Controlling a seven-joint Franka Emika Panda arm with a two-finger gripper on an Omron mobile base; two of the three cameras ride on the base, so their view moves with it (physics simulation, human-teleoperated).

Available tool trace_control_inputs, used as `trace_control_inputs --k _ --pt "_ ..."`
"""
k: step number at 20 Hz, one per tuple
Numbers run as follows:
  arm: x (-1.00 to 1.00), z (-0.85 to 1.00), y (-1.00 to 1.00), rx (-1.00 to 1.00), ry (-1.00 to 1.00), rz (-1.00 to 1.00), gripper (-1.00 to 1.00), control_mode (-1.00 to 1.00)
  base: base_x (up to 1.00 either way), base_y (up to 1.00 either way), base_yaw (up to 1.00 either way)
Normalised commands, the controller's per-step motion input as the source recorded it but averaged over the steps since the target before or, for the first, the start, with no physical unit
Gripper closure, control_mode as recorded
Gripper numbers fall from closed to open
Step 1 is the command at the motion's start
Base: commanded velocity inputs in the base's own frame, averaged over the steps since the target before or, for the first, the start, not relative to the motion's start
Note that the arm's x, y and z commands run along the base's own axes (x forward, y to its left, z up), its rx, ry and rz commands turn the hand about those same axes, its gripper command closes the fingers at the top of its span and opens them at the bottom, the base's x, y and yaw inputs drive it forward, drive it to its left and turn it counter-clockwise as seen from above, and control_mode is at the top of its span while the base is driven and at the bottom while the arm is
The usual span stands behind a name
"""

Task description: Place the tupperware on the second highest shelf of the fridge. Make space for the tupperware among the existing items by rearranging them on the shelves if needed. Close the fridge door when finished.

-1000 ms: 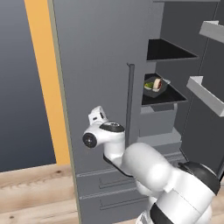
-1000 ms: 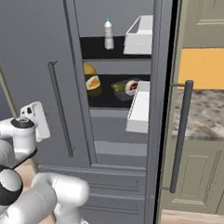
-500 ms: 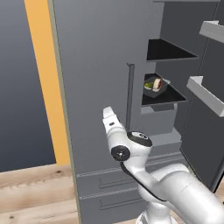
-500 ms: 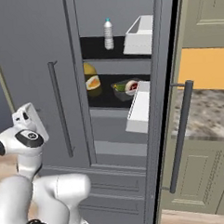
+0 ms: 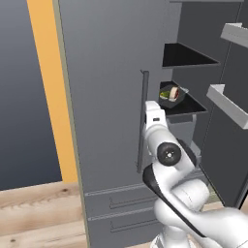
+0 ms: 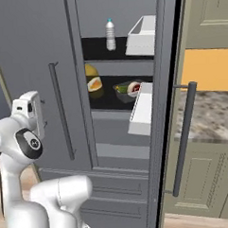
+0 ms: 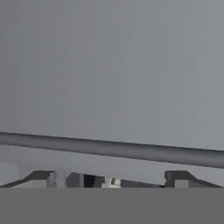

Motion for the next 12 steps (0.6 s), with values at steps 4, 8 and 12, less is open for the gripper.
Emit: trace_control_inputs --k 4,8,12 --pt "-0.88 0.52 -0.35 0.59 -0.05 -0.26 -1.00 -1.00 0.00 0.00 0.00" --pt "-0.71 0.62 -0.62 0.77 0.00 -0.12 -1.00 -1.00 0.00 0.00 0.00" --pt "-0.77 0.01 -0.95 0.78 -0.12 0.00 -1.00 -1.00 0.00 0.00 0.00"
